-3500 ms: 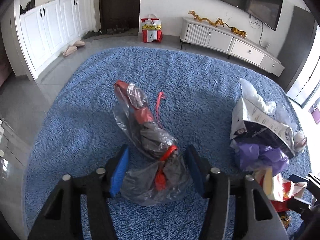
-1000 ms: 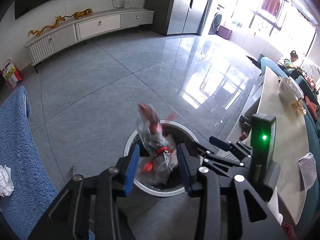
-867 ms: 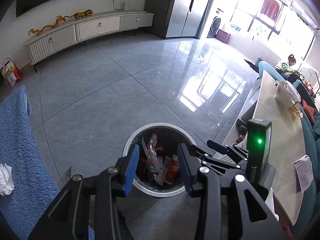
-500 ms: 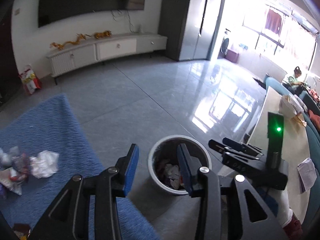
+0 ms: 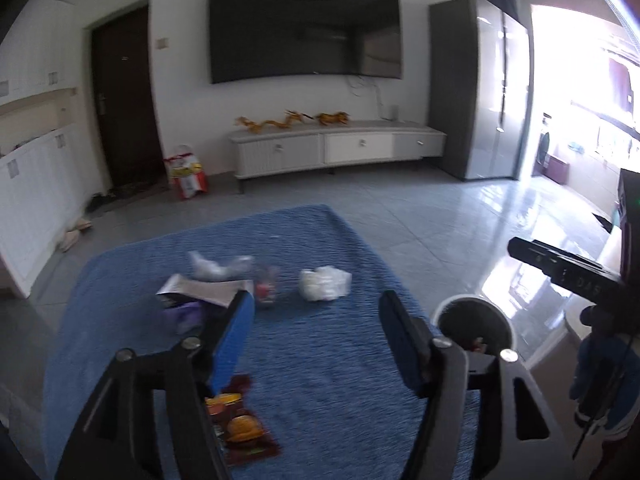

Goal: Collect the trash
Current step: 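Move both tools back over the rug toward the brown snack bag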

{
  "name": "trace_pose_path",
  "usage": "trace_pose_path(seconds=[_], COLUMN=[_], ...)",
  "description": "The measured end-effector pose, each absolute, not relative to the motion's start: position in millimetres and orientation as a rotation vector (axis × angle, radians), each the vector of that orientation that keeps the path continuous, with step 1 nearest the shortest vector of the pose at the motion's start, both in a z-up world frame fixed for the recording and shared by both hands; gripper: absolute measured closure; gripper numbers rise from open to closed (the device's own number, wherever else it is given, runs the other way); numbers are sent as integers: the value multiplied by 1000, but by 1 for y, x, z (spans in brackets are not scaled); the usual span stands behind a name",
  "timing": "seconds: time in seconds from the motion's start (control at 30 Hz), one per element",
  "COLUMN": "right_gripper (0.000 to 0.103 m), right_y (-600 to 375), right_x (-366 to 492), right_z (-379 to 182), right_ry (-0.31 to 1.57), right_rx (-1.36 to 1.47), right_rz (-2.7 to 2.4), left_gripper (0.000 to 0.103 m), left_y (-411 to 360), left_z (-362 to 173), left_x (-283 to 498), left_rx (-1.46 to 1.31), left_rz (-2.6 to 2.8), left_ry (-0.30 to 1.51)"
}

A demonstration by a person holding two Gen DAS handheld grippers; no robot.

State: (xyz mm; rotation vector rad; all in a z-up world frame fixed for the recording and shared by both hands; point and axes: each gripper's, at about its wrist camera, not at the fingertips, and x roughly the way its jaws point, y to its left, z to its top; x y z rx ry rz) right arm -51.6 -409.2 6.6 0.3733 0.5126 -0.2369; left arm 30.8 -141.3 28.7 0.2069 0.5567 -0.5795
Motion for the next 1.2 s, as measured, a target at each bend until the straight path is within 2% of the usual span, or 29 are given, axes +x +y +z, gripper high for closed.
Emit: trace_pose_path(seconds=[0.33,0.43,0.83,1.2], right_gripper=[37,30,26,23], right_y=[-339,-327,-301,-300], right_x=[-22,-21,-8,-3], right_z=[19,20,19,8], right_ry=[526,534,588,635], right_rx=[302,288,234,222], right_rz=[-100,-88,-95,-118], left_gripper=[29,28,26,24], left_y=[-64,-53,-28,32], left_z=[35,33,15,-20], left_x=[17,17,26,44], left_rx=[174,155,112,56], left_rz=[-451,-439,-450,-370], left_ry=[515,522,568,652])
